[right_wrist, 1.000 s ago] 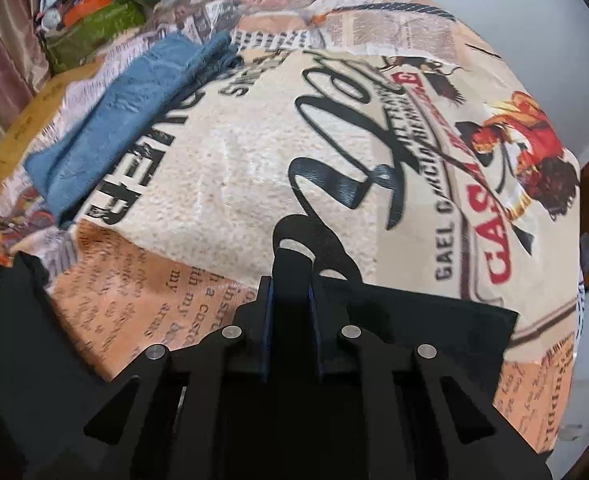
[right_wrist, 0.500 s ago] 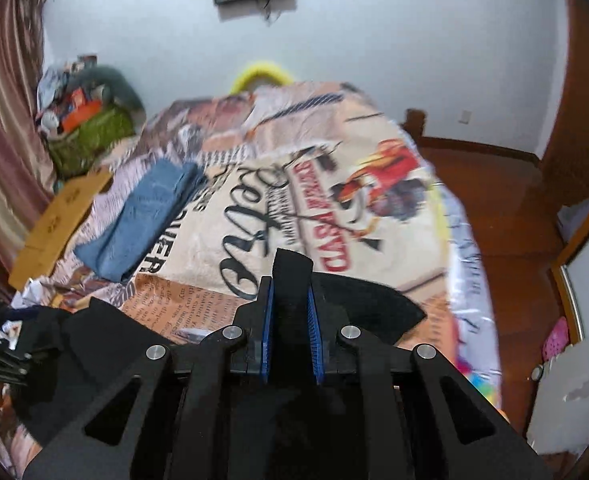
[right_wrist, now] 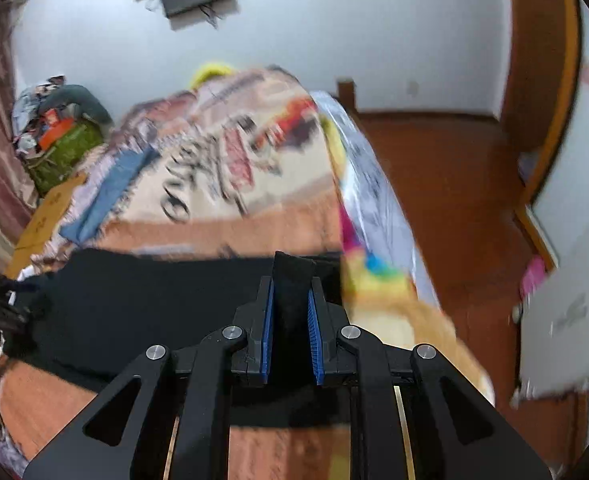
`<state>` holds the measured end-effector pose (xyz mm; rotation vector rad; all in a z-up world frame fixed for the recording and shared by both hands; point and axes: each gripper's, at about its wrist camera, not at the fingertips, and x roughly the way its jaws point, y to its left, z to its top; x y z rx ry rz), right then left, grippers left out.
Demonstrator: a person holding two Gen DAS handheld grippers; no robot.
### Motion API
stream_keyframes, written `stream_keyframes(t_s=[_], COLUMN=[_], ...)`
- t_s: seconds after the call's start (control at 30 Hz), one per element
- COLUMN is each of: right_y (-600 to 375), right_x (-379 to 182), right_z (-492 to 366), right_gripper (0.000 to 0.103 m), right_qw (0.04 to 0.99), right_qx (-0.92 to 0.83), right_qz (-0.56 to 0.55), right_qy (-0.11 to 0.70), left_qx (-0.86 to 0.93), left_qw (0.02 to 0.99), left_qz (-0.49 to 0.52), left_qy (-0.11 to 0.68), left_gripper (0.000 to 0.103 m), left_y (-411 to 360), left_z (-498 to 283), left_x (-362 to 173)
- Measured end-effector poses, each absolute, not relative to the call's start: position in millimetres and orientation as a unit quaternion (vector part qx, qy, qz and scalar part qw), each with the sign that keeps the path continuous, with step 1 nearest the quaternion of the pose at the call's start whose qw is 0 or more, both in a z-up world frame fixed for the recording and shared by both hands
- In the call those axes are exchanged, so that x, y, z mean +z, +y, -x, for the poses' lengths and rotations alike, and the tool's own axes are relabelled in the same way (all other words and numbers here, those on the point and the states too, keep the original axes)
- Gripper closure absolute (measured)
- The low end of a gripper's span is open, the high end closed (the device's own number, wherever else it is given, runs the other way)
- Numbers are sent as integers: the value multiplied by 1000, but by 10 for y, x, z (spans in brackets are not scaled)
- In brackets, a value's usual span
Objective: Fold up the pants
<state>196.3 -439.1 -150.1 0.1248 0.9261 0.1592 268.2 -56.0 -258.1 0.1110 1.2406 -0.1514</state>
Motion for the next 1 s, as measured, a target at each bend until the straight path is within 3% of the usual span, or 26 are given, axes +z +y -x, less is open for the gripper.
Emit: stream_keyframes(t_s=[0.2,0.33,0.43,0.63,1.0], right_y=[-4409,-4420,-4400,-4254,-3218], right_x=[-2024,-2083,-1980,-1575,-772], right_z=[-1806,-1725,-1689,-1651,-1832], right_gripper=[88,82,69,54,47], right_qw=[869,868,869,890,923], right_qx=[47,34,5,11,133], right_qz=[-58,-49,-26,-6,-4], right_qy=[489,493,493,456,361], left_qx=[-58,-58,-59,-54,5], left_qw=[810,809,810,833,897], left_qz=[-22,-8,-6,-4,22], left_qy=[583,585,583,551,441], left_gripper=[2,2,2,2,2], left_y=[-513,-485,-462,-318,524], left_z=[-2664,-2649,-2631,-2559,-2334], left_x=[-2627,-2623,-2597,-2386,-1679])
